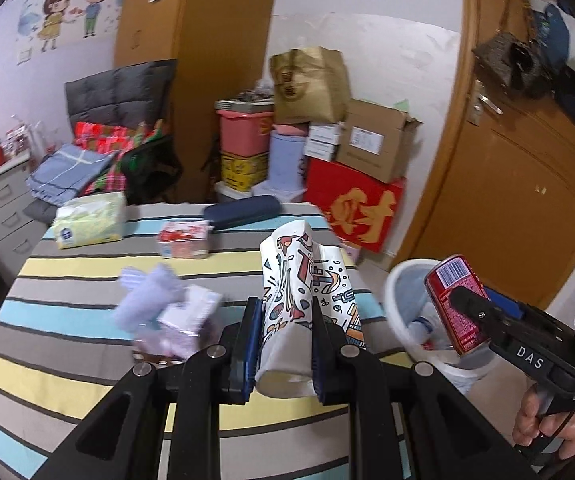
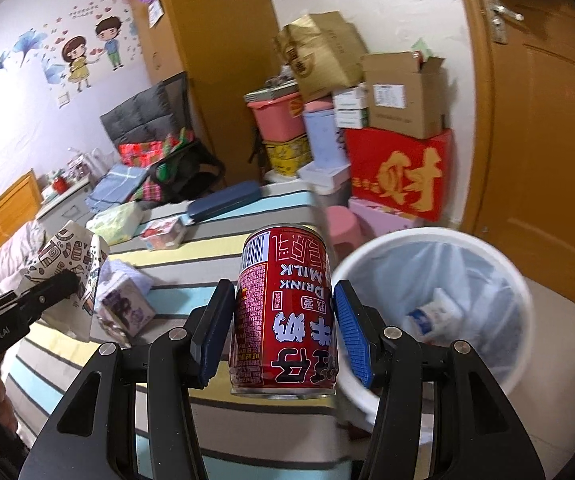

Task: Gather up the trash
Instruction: 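Carry the paper cup and red can with both tools over the white bin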

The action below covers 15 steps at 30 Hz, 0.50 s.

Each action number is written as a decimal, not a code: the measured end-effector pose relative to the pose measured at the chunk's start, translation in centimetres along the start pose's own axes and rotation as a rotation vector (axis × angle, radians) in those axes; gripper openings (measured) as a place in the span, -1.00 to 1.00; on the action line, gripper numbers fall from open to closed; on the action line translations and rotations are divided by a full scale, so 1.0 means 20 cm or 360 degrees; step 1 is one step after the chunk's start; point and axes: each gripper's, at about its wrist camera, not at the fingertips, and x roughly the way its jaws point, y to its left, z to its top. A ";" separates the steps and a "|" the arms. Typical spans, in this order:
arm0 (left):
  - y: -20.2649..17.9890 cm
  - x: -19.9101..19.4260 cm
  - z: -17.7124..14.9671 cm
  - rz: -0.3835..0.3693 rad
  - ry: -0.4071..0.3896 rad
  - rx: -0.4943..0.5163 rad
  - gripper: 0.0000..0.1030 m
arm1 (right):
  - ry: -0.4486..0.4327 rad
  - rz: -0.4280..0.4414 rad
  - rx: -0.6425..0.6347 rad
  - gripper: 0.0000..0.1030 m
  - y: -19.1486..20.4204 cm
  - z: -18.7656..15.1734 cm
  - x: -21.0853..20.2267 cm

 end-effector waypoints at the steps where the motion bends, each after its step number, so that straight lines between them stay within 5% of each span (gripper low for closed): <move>1: -0.04 0.01 0.00 -0.0014 0.0001 0.0017 -0.58 | -0.0005 -0.0007 0.0010 0.03 -0.02 0.00 -0.01; 15: -0.50 0.18 -0.02 -0.0195 0.0090 0.0212 -0.58 | -0.0007 -0.0168 0.0123 0.03 -0.31 -0.05 -0.08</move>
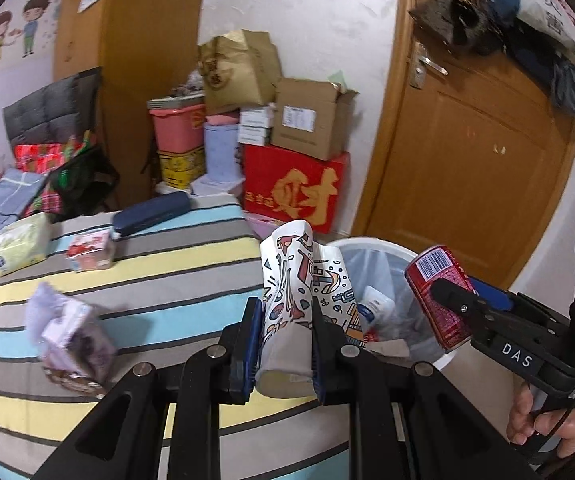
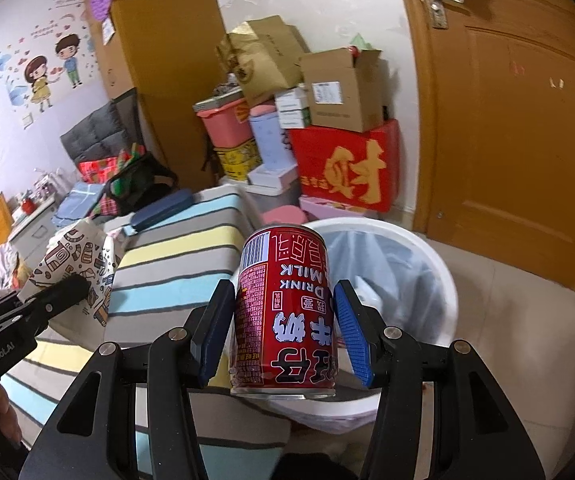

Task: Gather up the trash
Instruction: 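Carry the paper cup and red can with both tools over the white bin, then open both tools to drop the paper cup and can into the bin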

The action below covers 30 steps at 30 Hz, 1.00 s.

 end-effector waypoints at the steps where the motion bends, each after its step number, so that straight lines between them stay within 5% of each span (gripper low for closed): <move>1: -0.03 0.03 0.00 -0.0013 0.0015 0.0014 -0.58 | 0.0003 -0.0009 0.0003 0.03 -0.02 0.00 0.00; 23: -0.29 0.48 -0.01 -0.0143 0.0232 0.0110 -0.57 | 0.0232 -0.0165 0.0005 0.03 -0.26 -0.05 0.19; 27: -0.28 0.51 -0.01 -0.0151 0.0247 0.0083 -0.16 | 0.0251 -0.0196 -0.0036 0.03 -0.26 -0.06 0.20; 30: -0.27 0.51 -0.01 -0.0161 0.0240 0.0071 -0.09 | 0.0239 -0.0197 -0.0026 0.14 -0.26 -0.06 0.20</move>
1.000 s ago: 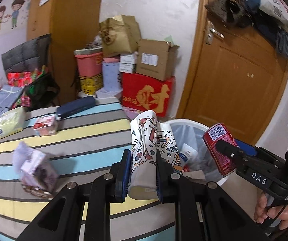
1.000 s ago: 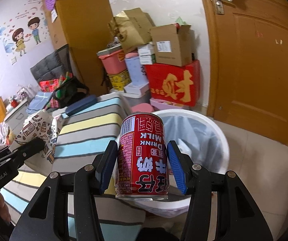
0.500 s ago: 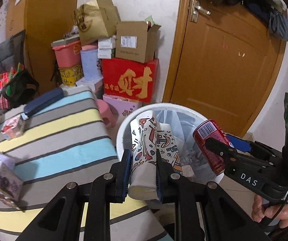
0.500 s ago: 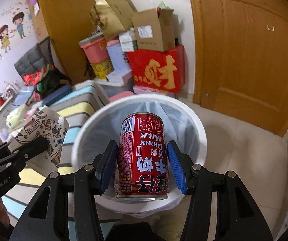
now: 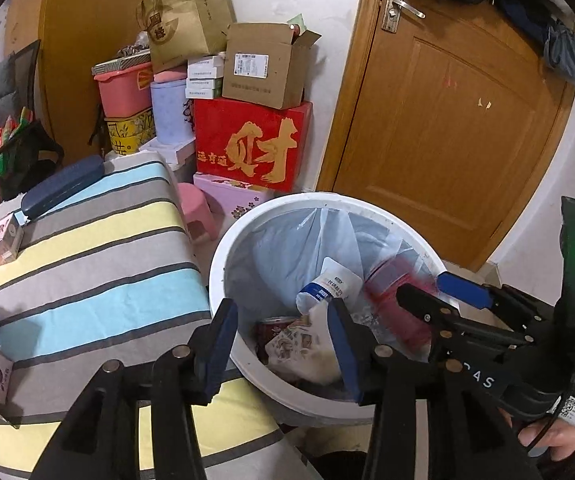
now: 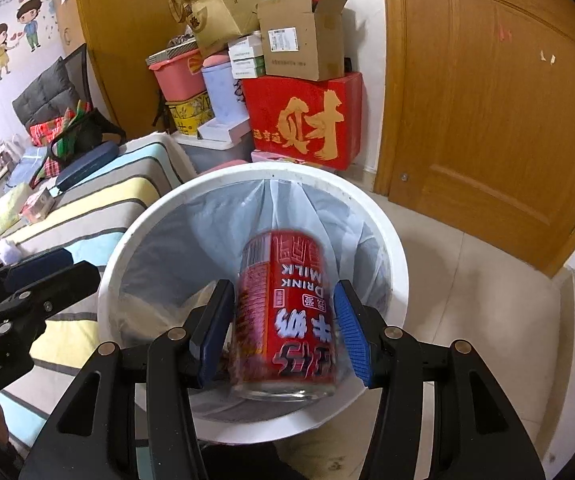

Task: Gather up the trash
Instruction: 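Open both tools to drop the paper cup and can into the bin, then move both tools back over the table toward the purple carton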

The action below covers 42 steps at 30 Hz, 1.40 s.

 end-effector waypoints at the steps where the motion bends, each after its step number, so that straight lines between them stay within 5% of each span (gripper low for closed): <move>1: 0.00 0.00 0.00 0.0010 0.0001 0.0006 -0.09 | -0.0010 0.0003 0.0005 0.17 0.00 0.00 -0.01; 20: 0.15 -0.30 -0.08 0.0076 -0.0150 -0.0097 -0.09 | -0.0128 0.0055 0.0015 0.18 0.10 0.00 -0.11; 42: 0.64 -0.76 -0.36 0.0378 -0.0326 -0.0360 -0.07 | -0.0173 0.0291 -0.0158 0.18 0.49 -0.08 -0.18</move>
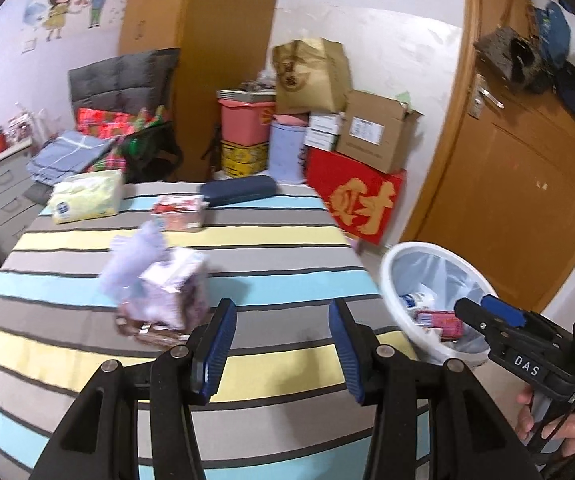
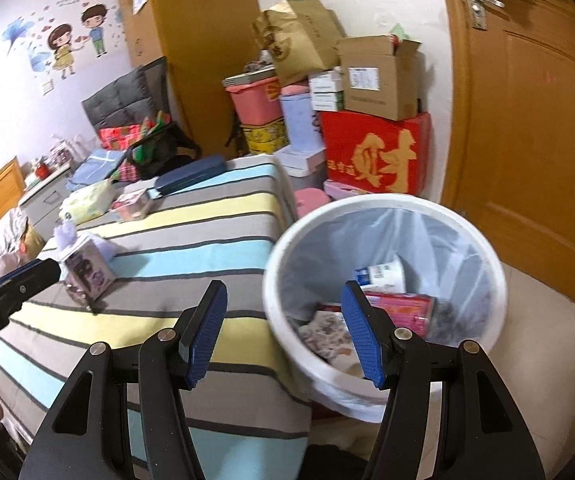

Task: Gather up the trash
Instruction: 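Move both tools back over the table toward the purple carton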

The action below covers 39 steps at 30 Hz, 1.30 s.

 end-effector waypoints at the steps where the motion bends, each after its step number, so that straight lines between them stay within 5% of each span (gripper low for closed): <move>1: 0.03 -0.01 0.00 0.0020 -0.0006 -0.0008 -0.07 | 0.0000 0.0015 -0.0013 0.18 0.03 0.00 0.01; 14: 0.44 -0.14 -0.07 0.0213 -0.0029 -0.0167 -0.05 | 0.0039 0.0160 -0.0175 0.18 0.32 -0.01 0.08; 17: 0.54 -0.15 -0.09 0.0264 -0.0024 -0.0189 0.12 | 0.0060 0.0199 -0.0226 0.18 0.40 -0.01 0.11; 39: 0.89 -0.01 -0.04 0.0263 0.0044 -0.0245 0.13 | 0.0180 0.0491 -0.0229 0.19 0.80 0.00 0.32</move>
